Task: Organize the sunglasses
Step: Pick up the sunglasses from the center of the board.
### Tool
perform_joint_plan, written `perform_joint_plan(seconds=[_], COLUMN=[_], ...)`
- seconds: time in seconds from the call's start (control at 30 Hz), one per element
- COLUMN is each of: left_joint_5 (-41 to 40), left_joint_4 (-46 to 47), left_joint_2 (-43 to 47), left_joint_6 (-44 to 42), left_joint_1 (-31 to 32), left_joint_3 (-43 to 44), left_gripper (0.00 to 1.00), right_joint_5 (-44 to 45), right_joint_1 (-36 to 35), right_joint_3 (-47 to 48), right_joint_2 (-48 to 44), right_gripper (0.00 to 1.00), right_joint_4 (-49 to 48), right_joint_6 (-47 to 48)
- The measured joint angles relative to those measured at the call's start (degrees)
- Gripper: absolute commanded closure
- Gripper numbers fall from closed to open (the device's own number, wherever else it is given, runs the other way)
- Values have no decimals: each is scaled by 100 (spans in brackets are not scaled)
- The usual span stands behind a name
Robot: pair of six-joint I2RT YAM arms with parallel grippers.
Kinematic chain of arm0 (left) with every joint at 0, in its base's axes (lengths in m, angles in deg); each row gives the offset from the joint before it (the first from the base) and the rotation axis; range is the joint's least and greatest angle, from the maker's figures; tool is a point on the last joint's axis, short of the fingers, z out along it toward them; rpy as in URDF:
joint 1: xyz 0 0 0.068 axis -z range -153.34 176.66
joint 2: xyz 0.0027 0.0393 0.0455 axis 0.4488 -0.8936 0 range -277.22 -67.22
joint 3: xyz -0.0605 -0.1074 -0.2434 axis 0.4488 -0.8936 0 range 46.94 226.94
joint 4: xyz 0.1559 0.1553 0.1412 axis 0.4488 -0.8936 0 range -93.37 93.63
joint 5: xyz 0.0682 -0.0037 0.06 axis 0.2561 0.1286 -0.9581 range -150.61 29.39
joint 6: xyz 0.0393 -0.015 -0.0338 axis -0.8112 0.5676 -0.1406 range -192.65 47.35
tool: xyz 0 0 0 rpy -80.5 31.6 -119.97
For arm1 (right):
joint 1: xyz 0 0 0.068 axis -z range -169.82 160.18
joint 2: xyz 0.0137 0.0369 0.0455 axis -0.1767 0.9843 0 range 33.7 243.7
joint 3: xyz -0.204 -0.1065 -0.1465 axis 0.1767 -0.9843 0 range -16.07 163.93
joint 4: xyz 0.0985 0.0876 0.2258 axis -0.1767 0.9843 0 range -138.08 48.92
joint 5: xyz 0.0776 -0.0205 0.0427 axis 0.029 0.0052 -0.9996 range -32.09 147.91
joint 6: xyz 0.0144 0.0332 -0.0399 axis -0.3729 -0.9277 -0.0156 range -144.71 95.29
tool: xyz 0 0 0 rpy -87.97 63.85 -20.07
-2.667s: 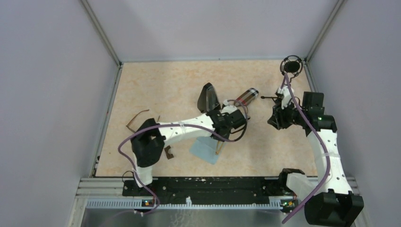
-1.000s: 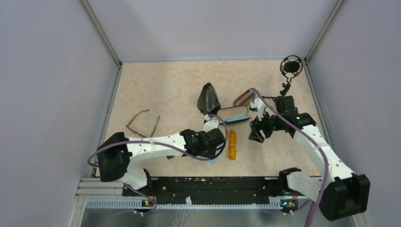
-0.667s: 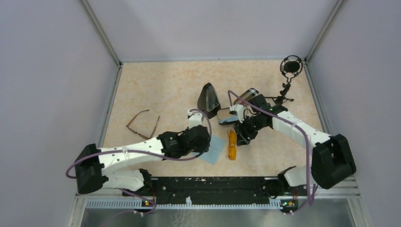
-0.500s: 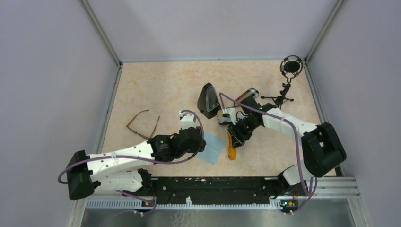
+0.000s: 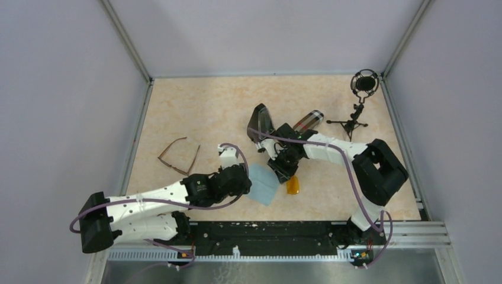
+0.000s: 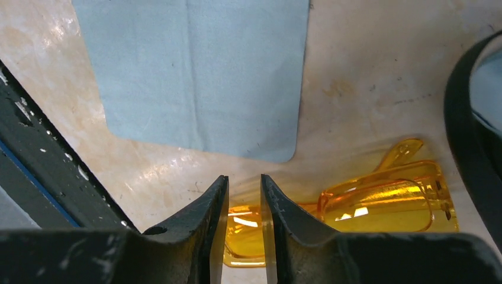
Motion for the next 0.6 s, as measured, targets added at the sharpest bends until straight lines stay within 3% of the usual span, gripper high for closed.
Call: perform_joint_plan(seconds=[0.3, 0.5, 0.6], left_joint_5=[-68, -151, -164], left_joint_4=[-4, -7, -4], left_joint_2=[382, 459, 457], left_joint_6=[7, -2, -17], left_joint_1=[-2, -7, -7], left_joint_3=[-83, -85, -85], left_gripper=[56, 56, 56], right_joint_5=[531, 787, 968], right_joint_1=[-332, -332, -332], right_joint_3=[11, -280, -448], right_joint_2=[-22, -1373, -1738], right_gripper=[66, 41, 19], right_joint_4=[-7, -7, -66], right_joint_6=[160, 236, 146])
